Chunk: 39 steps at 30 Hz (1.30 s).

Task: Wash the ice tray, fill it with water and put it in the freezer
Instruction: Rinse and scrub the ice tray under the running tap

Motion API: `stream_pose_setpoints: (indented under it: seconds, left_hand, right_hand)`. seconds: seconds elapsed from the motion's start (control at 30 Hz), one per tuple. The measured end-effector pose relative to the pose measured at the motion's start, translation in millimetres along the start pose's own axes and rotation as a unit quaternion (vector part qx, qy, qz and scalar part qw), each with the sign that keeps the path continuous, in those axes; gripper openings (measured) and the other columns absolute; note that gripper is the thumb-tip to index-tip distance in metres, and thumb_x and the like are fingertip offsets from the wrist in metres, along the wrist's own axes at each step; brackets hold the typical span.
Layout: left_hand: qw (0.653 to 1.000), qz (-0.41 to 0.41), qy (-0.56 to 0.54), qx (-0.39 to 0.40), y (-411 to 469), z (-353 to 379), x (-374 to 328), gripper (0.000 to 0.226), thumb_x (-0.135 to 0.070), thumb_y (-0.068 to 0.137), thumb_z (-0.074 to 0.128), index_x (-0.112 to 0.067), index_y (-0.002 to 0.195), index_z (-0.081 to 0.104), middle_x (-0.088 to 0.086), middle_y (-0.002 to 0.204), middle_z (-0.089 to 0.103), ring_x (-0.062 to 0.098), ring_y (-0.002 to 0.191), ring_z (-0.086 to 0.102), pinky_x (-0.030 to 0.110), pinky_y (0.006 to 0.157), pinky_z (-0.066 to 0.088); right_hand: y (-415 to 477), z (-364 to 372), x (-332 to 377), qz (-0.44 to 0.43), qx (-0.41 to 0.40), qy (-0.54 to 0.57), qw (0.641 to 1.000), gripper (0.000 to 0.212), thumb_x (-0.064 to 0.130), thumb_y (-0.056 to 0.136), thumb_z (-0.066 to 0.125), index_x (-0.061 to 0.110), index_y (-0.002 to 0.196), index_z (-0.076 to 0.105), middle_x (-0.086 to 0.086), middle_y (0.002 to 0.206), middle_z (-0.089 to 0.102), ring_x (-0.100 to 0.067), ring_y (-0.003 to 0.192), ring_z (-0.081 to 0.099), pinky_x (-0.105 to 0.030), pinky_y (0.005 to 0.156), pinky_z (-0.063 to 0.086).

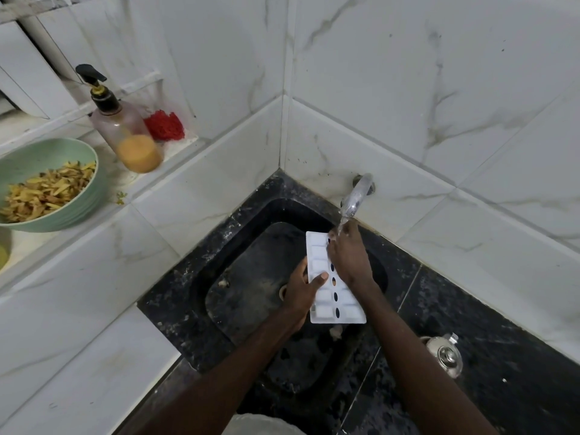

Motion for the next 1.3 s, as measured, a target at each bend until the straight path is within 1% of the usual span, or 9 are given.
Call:
stream_pose_setpoints:
  seconds: [0.07, 0.17, 0.23, 0.37, 0.63, 0.77, 1.0, 1.2, 1.3]
  left_hand:
    - [1.0, 0.001, -0.002, -0.003, -0.7, -1.3, 0.9, 0.045, -0.021, 0.097, 0.072, -0.017, 0.139, 0.058, 0.004, 0.125, 0.074, 0.027, 0.113, 0.072, 0.048, 0.095, 0.06]
    - [1.0, 0.004, -0.016, -0.005, 0.6, -5.8, -2.0, 0.047, -0.025, 0.096, 0.072, -0.019, 0.141, 0.057, 0.004, 0.126, 0.074, 0.028, 0.112, 0.073, 0.052, 0.096, 0.059]
    - [0.999, 0.007, -0.033, -0.006, 2.1, -9.0, -3.8, 0.043, -0.019, 0.099, 0.069, -0.017, 0.141, 0.057, 0.005, 0.125, 0.074, 0.028, 0.111, 0.073, 0.049, 0.094, 0.06]
    - [0.999, 0.009, -0.052, 0.006, 4.4, -5.0, -5.6, 0.042, -0.011, 0.1, 0.066, -0.013, 0.141, 0.056, 0.008, 0.127, 0.073, 0.031, 0.114, 0.072, 0.048, 0.096, 0.06]
    - [0.994, 0.011, -0.108, -0.002, 8.8, -12.2, -17.3, 0.041, -0.003, 0.102, 0.059, -0.009, 0.142, 0.054, 0.012, 0.126, 0.073, 0.032, 0.113, 0.072, 0.04, 0.087, 0.062]
    - [0.994, 0.005, -0.112, -0.004, 8.7, -15.1, -15.3, 0.042, -0.005, 0.103, 0.058, -0.009, 0.144, 0.053, 0.013, 0.128, 0.072, 0.034, 0.114, 0.071, 0.046, 0.092, 0.061]
    - [0.994, -0.01, -0.111, 0.01, 11.8, -4.8, -18.9, 0.042, -0.005, 0.103, 0.058, -0.01, 0.144, 0.054, 0.012, 0.128, 0.072, 0.034, 0.115, 0.071, 0.051, 0.095, 0.059]
    - [0.988, -0.039, -0.138, -0.061, 28.9, -26.3, -17.5, 0.042, -0.003, 0.103, 0.057, -0.012, 0.144, 0.054, 0.013, 0.13, 0.071, 0.038, 0.115, 0.07, 0.062, 0.097, 0.056]
    - [0.986, -0.055, -0.148, -0.046, 25.0, -22.8, -6.0, 0.042, -0.005, 0.102, 0.059, -0.012, 0.143, 0.054, 0.015, 0.13, 0.071, 0.041, 0.117, 0.069, 0.064, 0.1, 0.053]
  right_hand:
    - [-3.9, 2.1, -1.1, -0.047, 0.004, -0.04, 0.998, 0.024, 0.023, 0.107, 0.049, 0.012, 0.125, 0.061, -0.008, 0.126, 0.059, -0.023, 0.104, 0.063, -0.039, 0.088, 0.058]
    - [-15.0, 8.0, -9.7, -0.126, 0.015, -0.103, 0.987, 0.031, 0.014, 0.104, 0.056, 0.006, 0.133, 0.065, -0.019, 0.143, 0.059, -0.039, 0.131, 0.056, -0.05, 0.105, 0.052]
    - [-18.0, 8.2, -15.6, -0.175, 0.009, -0.123, 0.977, 0.036, 0.012, 0.102, 0.058, 0.007, 0.137, 0.065, -0.017, 0.152, 0.054, -0.038, 0.142, 0.049, -0.055, 0.112, 0.046]
    - [-15.9, 0.6, -21.1, -0.122, 0.027, -0.171, 0.977, 0.048, 0.034, 0.109, 0.04, 0.021, 0.153, 0.05, -0.016, 0.165, 0.035, -0.035, 0.156, 0.027, -0.059, 0.122, 0.03]
    - [-37.6, 0.9, -17.3, -0.145, 0.075, -0.164, 0.973, 0.053, 0.049, 0.106, 0.03, 0.034, 0.152, 0.05, -0.011, 0.172, 0.019, -0.033, 0.159, 0.015, -0.055, 0.125, 0.02]
    - [-41.3, -6.0, -15.8, -0.128, 0.076, -0.141, 0.979, 0.046, 0.047, 0.107, 0.037, 0.037, 0.147, 0.057, -0.011, 0.172, 0.019, -0.034, 0.158, 0.016, -0.054, 0.125, 0.019]
    - [-32.6, -11.3, -11.2, -0.082, 0.094, -0.155, 0.98, 0.049, 0.046, 0.11, 0.036, 0.038, 0.159, 0.037, -0.01, 0.174, 0.008, -0.036, 0.16, 0.006, -0.059, 0.126, 0.014]
    - [-59.4, -10.2, -7.8, -0.1, 0.159, -0.108, 0.976, 0.044, 0.054, 0.109, 0.037, 0.04, 0.145, 0.058, -0.002, 0.175, 0.009, -0.028, 0.161, 0.003, -0.056, 0.127, 0.007]
    - [-47.6, -17.0, -5.9, -0.08, 0.129, -0.105, 0.983, 0.046, 0.053, 0.108, 0.04, 0.034, 0.146, 0.058, -0.007, 0.173, 0.017, -0.03, 0.16, 0.009, -0.056, 0.128, 0.011]
Point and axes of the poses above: each hand's wrist, its own y-axis towards the middle knuckle, its own z-axis out of the palm, x = y × z, the point moved 2 cm from there along y, towards the middle knuckle
